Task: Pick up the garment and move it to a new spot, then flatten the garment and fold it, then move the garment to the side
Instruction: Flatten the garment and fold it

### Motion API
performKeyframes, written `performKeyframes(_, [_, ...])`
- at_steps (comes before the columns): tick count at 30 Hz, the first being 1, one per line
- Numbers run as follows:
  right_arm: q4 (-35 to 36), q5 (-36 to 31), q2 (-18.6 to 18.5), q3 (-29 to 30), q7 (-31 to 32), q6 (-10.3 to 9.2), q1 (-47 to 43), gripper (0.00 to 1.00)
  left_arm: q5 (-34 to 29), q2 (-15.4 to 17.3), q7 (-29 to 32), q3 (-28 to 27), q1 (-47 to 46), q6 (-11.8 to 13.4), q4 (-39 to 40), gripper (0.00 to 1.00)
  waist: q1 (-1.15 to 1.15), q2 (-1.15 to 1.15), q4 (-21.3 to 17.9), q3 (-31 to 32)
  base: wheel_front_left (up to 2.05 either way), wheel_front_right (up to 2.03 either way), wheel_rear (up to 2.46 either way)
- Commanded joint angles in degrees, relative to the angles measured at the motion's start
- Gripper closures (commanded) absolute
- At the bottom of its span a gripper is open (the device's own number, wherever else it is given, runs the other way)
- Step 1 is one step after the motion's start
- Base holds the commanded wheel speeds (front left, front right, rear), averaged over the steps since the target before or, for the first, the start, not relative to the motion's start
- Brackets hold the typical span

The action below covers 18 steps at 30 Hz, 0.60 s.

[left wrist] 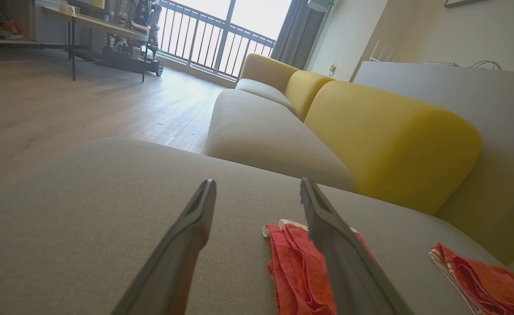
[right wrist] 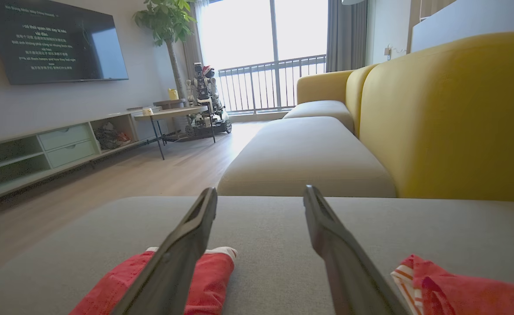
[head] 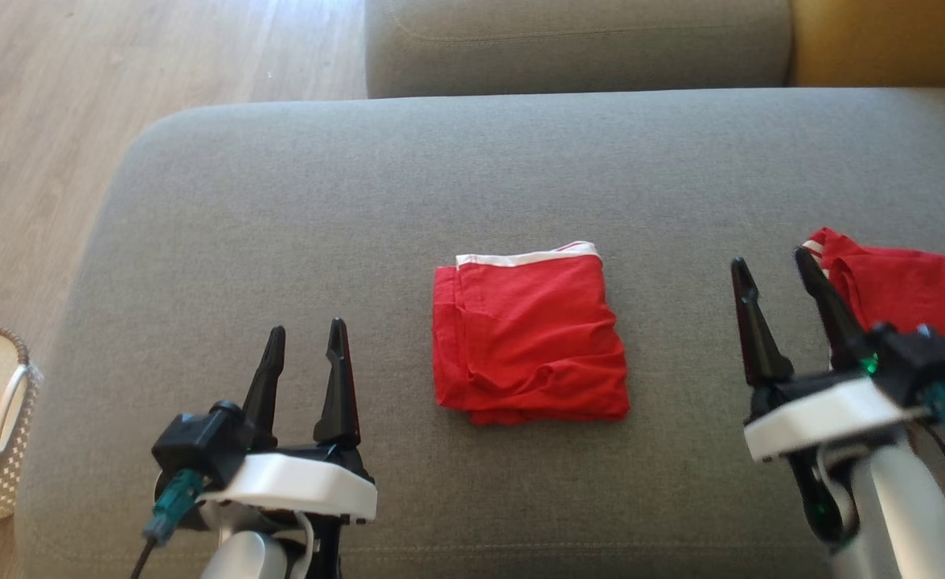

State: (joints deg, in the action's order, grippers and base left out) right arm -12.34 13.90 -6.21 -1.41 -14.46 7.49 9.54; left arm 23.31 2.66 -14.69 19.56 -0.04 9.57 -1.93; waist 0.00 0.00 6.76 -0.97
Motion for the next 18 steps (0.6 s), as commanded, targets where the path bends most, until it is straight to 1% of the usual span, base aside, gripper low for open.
performKeyframes(1, [3.09, -1.34, 0.03, -0.56, -0.52, 0.0, 1.48, 0.0, -0.78, 0.21, -0.3, -1.97, -1.44, -0.06, 2.22, 0.0, 0.0, 0.0, -0.24, -0.02, 0.0, 0.0, 0.0])
performKeyframes(3, [7.89, -6.17, 0.75, 0.86, -0.52, 0.0, -1.4, 0.0, -1.79, 0.21, -0.3, -1.68, -1.5, -0.44, 2.12, 0.0, 0.0, 0.0, -0.54, -0.03, 0.0, 0.0, 0.0])
performKeyframes(4, [9.64, -7.54, 1.29, 1.72, -0.52, 0.0, -2.76, 0.0, -2.01, 0.21, -0.3, -1.62, -1.4, -0.48, 2.08, 0.0, 0.0, 0.0, -0.69, -0.01, 0.0, 0.0, 0.0])
performKeyframes(7, [12.91, -11.61, 2.34, 2.96, -0.53, 0.0, -6.13, 0.0, -2.1, 0.21, -0.3, -1.45, -0.91, -0.52, 1.49, 0.0, 0.0, 0.0, -0.94, -0.12, 0.0, 0.0, 0.0])
performKeyframes(13, [14.48, -13.02, 3.26, 4.37, -0.53, 0.0, -9.33, 0.0, -2.42, 0.21, -0.3, -1.07, 0.26, -0.62, 0.1, 0.0, 0.0, 0.0, -0.92, -0.27, 0.0, 0.0, 0.0])
performKeyframes(18, [14.33, -11.37, 3.31, 4.36, -0.53, 0.0, -9.86, 0.0, -2.79, 0.21, -0.3, -0.98, 0.38, -0.82, -0.32, 0.0, 0.0, 0.0, -0.61, -0.45, 0.0, 0.0, 0.0])
